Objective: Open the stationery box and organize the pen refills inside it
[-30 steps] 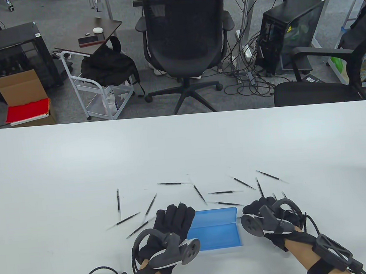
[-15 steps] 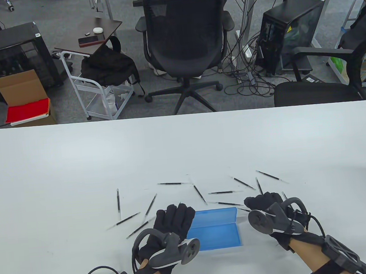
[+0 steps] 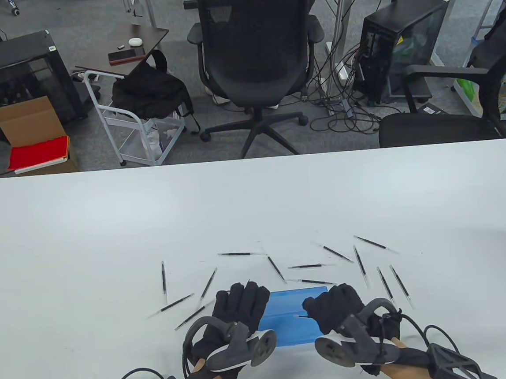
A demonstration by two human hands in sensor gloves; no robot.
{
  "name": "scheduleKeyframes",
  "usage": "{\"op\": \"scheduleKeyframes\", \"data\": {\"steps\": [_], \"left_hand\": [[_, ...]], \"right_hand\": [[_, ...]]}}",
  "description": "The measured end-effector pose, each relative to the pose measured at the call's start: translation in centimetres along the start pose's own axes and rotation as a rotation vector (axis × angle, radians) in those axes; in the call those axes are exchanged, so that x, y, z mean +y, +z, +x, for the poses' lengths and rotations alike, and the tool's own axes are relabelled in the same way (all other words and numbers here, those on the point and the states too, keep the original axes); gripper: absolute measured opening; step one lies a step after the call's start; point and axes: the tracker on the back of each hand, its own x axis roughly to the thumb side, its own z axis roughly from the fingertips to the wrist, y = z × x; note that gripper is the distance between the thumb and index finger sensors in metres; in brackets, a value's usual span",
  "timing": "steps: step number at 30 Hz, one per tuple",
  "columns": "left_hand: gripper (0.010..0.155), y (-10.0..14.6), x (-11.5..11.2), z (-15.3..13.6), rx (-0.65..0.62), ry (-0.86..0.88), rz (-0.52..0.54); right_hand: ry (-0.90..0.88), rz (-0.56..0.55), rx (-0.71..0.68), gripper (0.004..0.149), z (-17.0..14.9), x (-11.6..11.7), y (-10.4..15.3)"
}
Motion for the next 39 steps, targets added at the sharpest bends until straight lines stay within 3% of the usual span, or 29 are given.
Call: {"op": "scheduleKeyframes", "data": {"steps": [9, 22, 29, 33, 39], "left_hand": [[0.123, 0.0, 0.0, 0.0, -0.001, 0.005, 0.001], [0.123, 0.1, -0.1, 0.0, -0.003, 0.004, 0.001], [0.123, 0.1, -0.1, 0.0, -0.002, 0.001, 0.001], [0.123, 0.1, -0.1, 0.0, -0.002, 0.002, 0.001], [0.123, 0.1, -0.1, 0.1, 0.0, -0.002, 0.002]], "right_hand": [[0.039, 0.076, -0.07, 0.058, 3.9, 2.2, -2.1], [0.024, 0.101, -0.082, 0.058, 4.4, 3.2, -2.8], [-0.049, 0.004, -0.062, 0.058, 2.9, 0.5, -1.9], [-0.078, -0.08, 0.012, 0.057, -0.1, -2.6, -1.6], [-0.051, -0.055, 0.139, 0.057, -5.3, -4.1, -2.6]]}}
